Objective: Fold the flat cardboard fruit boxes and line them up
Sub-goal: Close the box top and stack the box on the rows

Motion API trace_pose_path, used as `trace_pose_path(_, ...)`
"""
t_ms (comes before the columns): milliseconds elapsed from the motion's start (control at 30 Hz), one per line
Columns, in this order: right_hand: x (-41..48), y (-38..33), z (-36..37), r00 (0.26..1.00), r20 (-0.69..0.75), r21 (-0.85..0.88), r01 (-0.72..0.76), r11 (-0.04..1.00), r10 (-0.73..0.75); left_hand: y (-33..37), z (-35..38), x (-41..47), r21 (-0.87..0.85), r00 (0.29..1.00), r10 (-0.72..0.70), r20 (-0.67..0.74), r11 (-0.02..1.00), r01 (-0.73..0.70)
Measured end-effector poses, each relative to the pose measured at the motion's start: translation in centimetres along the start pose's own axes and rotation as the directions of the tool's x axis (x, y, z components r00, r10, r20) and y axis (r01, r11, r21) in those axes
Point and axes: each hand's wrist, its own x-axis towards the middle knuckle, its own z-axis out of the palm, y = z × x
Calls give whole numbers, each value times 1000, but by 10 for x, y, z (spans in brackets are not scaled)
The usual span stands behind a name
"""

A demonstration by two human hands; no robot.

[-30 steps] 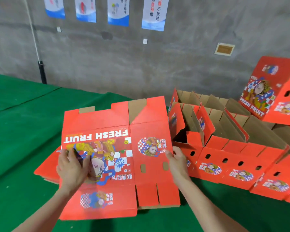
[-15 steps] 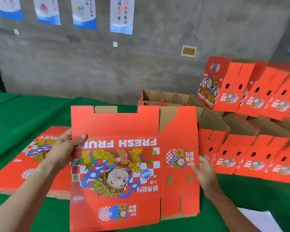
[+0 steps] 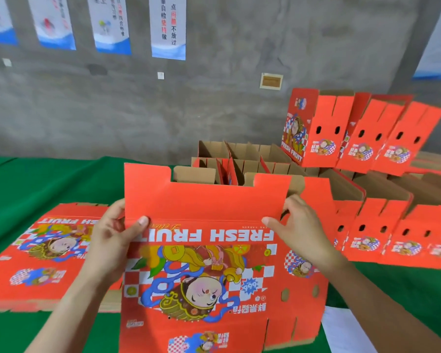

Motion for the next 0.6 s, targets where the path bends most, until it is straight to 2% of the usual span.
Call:
trace_pose_path(100, 1, 1, -14, 989, 144, 144, -41, 989, 20, -5, 7, -4, 16, 1000, 19, -19, 1000, -19)
trace_pose_path(233, -6, 5, -26, 956, 293, 334, -78, 939, -25, -4, 5, -6, -26, 996, -73, 58, 997, 75)
trace_pose_path(267, -9, 6, -27, 958, 284, 337, -69, 939, -31, -3, 6, -6, 8, 994, -89, 70, 996, 89)
trace_pose_path(367, -16, 13, -31, 983, 185, 322, -43, 946, -19, 0, 10, -1, 246, 981, -195, 9, 951, 186)
trace_pose_path(467, -26, 18, -38, 994, 103, 372, -22, 928, -18, 5, 12, 6, 248, 957, -286, 45, 931, 266)
trace_pose_path(533, -35, 20, -44, 998, 56, 491, 7, 871, -40, 11, 11, 9, 295, 961, -270, 63, 925, 240)
trace_pose_path(600, -44, 19, -52, 999, 24, 596, 23, 803, -46, 16, 13, 10, 380, 967, -208, 146, 914, 139)
